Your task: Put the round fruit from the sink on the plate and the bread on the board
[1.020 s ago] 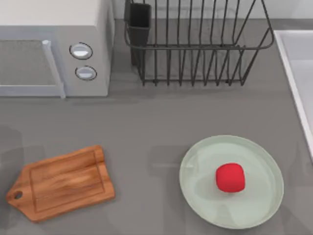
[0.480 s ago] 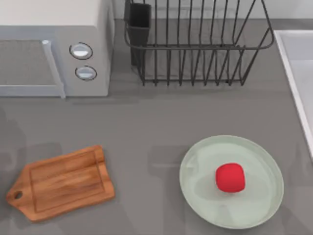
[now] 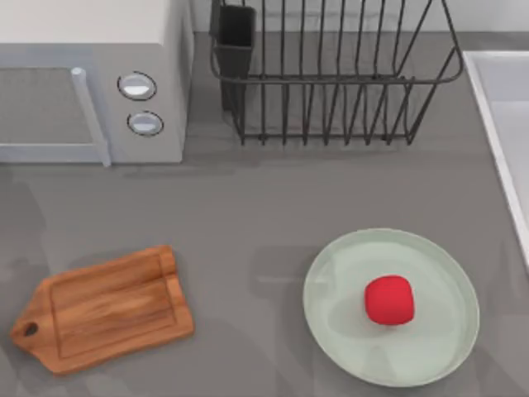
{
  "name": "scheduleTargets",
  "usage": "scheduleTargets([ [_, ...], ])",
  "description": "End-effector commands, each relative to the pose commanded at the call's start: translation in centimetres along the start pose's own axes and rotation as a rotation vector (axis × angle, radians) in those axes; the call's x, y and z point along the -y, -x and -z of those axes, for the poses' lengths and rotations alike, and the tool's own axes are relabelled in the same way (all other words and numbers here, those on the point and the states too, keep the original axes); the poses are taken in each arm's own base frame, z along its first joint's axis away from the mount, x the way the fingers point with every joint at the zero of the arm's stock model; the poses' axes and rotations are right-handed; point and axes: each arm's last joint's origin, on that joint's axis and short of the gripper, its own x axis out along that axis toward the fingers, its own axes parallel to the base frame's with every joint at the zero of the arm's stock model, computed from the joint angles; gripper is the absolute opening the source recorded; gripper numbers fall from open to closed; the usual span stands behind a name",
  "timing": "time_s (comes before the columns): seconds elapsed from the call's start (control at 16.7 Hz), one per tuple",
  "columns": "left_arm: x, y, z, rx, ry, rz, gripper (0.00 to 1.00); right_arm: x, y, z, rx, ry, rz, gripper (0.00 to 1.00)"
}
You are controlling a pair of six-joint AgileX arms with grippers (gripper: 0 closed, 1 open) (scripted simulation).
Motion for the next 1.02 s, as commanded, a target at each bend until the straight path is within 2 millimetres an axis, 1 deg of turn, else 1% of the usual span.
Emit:
scheduleTargets([
  [0.12, 0.0, 0.6, 0.3, 0.003, 0.007, -0.002, 0.0, 0.0, 0.0, 0.0, 0.0, 0.0, 0.0, 1.0],
  [0.36, 0.0, 0.4, 0.2, 0.002, 0.002, 0.001, 0.0, 0.0, 0.0, 0.0, 0.0, 0.0, 0.0, 1.0],
  [0.48, 0.2, 0.3, -0.2, 0.001, 0.015, 0.006, 0.0, 0.0, 0.0, 0.0, 0.0, 0.0, 0.0, 1.0],
  [0.6, 0.5, 0.2, -1.1, -0.001, 0.05, 0.015, 0.0, 0.0, 0.0, 0.0, 0.0, 0.0, 0.0, 1.0],
  [0.78, 1.4, -0.1, -3.2, -0.009, 0.156, 0.035, 0.0, 0.0, 0.0, 0.0, 0.0, 0.0, 0.0, 1.0],
  [0.9, 2.3, -0.3, -4.8, -0.02, 0.267, 0.046, 0.0, 0.0, 0.0, 0.0, 0.0, 0.0, 0.0, 1.0],
  [1.02, 3.3, -0.5, -6.4, -0.033, 0.414, 0.054, 0.0, 0.0, 0.0, 0.0, 0.0, 0.0, 0.0, 1.0],
])
